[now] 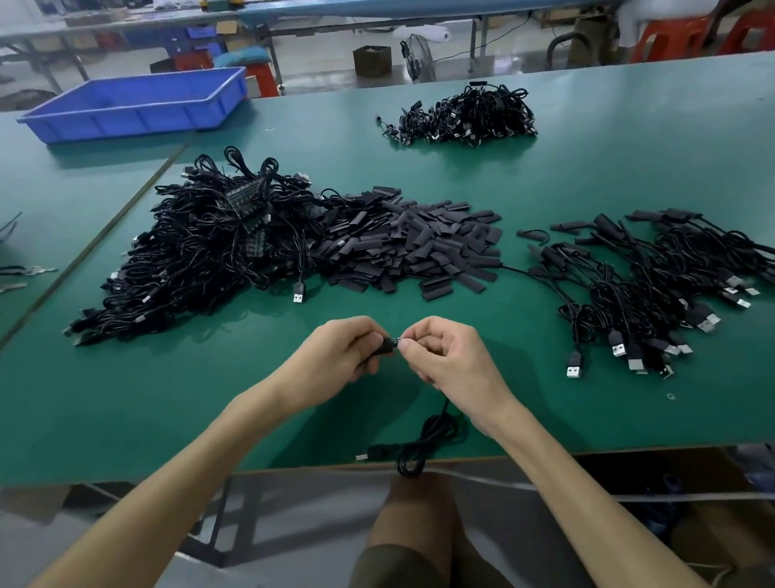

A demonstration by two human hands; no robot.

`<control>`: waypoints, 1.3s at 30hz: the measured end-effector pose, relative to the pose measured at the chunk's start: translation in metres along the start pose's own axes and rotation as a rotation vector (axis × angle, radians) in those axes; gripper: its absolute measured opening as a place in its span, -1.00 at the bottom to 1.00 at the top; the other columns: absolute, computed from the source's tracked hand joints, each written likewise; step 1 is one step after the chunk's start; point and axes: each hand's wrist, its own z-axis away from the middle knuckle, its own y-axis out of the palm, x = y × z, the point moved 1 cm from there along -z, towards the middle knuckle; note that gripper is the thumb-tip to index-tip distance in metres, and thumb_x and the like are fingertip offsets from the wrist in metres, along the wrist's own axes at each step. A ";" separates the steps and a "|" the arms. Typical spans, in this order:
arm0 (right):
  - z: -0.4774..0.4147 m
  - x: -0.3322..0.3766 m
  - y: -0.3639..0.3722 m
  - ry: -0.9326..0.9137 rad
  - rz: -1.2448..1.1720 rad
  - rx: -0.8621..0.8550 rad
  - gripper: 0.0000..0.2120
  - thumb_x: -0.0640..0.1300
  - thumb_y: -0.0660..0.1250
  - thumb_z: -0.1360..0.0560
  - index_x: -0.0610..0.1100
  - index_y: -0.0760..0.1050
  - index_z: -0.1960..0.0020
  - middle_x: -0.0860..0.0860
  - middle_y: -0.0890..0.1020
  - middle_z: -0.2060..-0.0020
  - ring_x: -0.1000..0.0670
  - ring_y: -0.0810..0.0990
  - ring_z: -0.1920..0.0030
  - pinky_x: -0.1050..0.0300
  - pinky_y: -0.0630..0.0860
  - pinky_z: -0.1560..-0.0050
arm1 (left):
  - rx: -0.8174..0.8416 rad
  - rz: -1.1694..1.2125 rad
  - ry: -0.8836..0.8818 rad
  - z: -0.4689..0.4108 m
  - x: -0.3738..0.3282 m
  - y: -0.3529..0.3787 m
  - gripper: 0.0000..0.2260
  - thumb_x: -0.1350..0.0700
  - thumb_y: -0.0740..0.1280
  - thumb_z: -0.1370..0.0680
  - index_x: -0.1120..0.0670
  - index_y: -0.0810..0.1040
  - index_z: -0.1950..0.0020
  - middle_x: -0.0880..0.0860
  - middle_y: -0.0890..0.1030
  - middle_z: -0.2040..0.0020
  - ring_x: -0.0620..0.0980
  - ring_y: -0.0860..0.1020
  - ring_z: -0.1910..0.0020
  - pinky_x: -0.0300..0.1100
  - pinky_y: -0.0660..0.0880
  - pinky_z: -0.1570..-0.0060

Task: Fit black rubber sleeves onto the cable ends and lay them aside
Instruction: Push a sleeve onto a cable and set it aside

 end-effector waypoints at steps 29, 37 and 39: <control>0.001 -0.001 -0.002 -0.008 -0.008 0.066 -0.87 -0.17 0.39 -0.61 -0.18 0.56 0.10 0.03 0.46 0.52 0.00 0.34 0.47 0.19 0.34 0.44 | -0.146 -0.204 0.163 0.013 0.014 0.012 -0.82 0.31 0.35 -0.61 0.15 0.66 -0.17 -0.36 0.62 0.22 -0.41 0.56 0.23 -0.56 0.37 0.18; 0.003 0.000 -0.001 0.003 -0.032 0.061 -0.85 -0.17 0.38 -0.62 -0.17 0.57 0.12 0.06 0.47 0.53 0.06 0.36 0.50 0.23 0.36 0.44 | -0.242 -0.278 0.315 0.017 0.007 0.015 -0.79 0.26 0.42 -0.58 0.15 0.66 -0.22 -0.03 0.67 0.01 -0.20 0.58 0.07 -0.26 0.52 -0.04; 0.003 0.000 -0.001 0.000 -0.029 0.068 -0.85 -0.17 0.39 -0.62 -0.18 0.57 0.11 0.05 0.49 0.54 0.07 0.37 0.50 0.23 0.37 0.44 | -0.221 -0.331 0.322 0.018 0.006 0.013 -0.79 0.23 0.41 -0.59 0.14 0.66 -0.23 -0.01 0.67 0.01 -0.06 0.60 0.06 -0.12 0.54 -0.04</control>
